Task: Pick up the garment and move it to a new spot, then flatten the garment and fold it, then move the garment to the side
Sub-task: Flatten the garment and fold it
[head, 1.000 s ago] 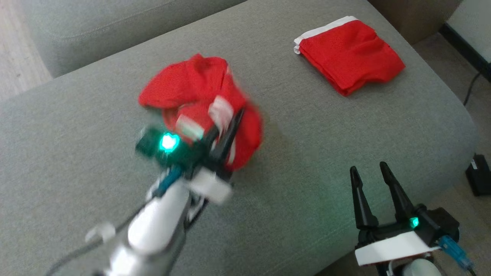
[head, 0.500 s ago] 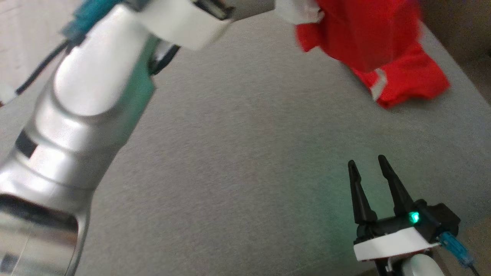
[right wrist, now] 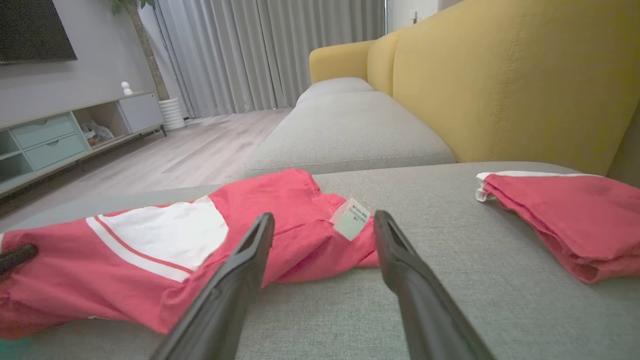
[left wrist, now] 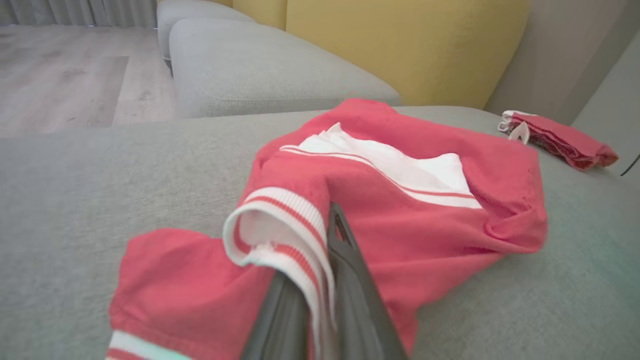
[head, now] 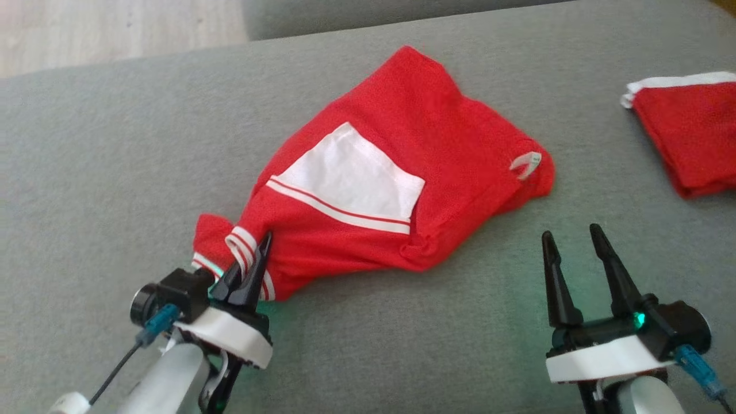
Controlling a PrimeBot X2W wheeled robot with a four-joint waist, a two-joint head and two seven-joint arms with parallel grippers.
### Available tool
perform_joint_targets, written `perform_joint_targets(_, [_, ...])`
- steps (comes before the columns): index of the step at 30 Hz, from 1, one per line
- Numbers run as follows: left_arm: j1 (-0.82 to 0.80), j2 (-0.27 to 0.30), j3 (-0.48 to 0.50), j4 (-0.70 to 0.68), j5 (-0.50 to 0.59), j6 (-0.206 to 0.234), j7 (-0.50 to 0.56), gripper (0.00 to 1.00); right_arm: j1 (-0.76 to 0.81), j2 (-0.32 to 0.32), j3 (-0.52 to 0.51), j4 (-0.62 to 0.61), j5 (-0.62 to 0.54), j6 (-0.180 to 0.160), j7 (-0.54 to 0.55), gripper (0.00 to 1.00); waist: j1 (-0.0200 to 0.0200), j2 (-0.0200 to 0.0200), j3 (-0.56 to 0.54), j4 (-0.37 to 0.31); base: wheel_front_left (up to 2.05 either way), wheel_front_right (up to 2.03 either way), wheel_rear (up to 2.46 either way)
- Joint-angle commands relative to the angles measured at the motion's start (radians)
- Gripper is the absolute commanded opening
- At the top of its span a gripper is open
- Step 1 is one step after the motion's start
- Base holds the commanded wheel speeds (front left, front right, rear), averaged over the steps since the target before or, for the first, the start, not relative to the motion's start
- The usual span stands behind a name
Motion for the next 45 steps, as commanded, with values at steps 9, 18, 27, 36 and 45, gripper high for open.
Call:
perform_joint_targets(9, [0.000,-0.004,0.188,-0.111,0.158,-0.005,-0.011,0.00,-0.019,-0.014,0.028,-0.022,-0.012,0.007,-0.004,1.00,0.0000,0.0000,-0.005,0.078,0.00,0.00,0.00])
perform_joint_targets(18, [-0.062,0.053,0.259,-0.147,0.248,-0.005,-0.011,1.00,-0.017,-0.012,0.035,-0.024,-0.010,0.007,-0.004,1.00,0.0000,0.0000,0.007,0.076,0.00,0.00,0.00])
perform_joint_targets(27, [-0.307,0.198,0.026,-0.252,0.130,-0.029,0.181,1.00,-0.053,-0.013,0.053,-0.029,-0.011,0.007,-0.004,1.00,0.0000,0.0000,0.069,0.048,0.00,0.00,0.00])
perform_joint_targets(36, [-0.684,0.348,-0.400,-0.282,-0.259,-0.029,0.468,1.00,-0.143,-0.021,0.081,-0.035,-0.006,0.007,-0.004,1.00,0.0000,0.0000,0.194,-0.027,0.00,0.00,0.00])
perform_joint_targets(45, [-0.838,0.391,-0.621,-0.137,-0.416,-0.029,0.480,1.00,-0.186,-0.015,0.095,-0.034,0.004,0.007,-0.004,1.00,0.0000,0.0000,0.268,-0.102,0.00,0.00,0.00])
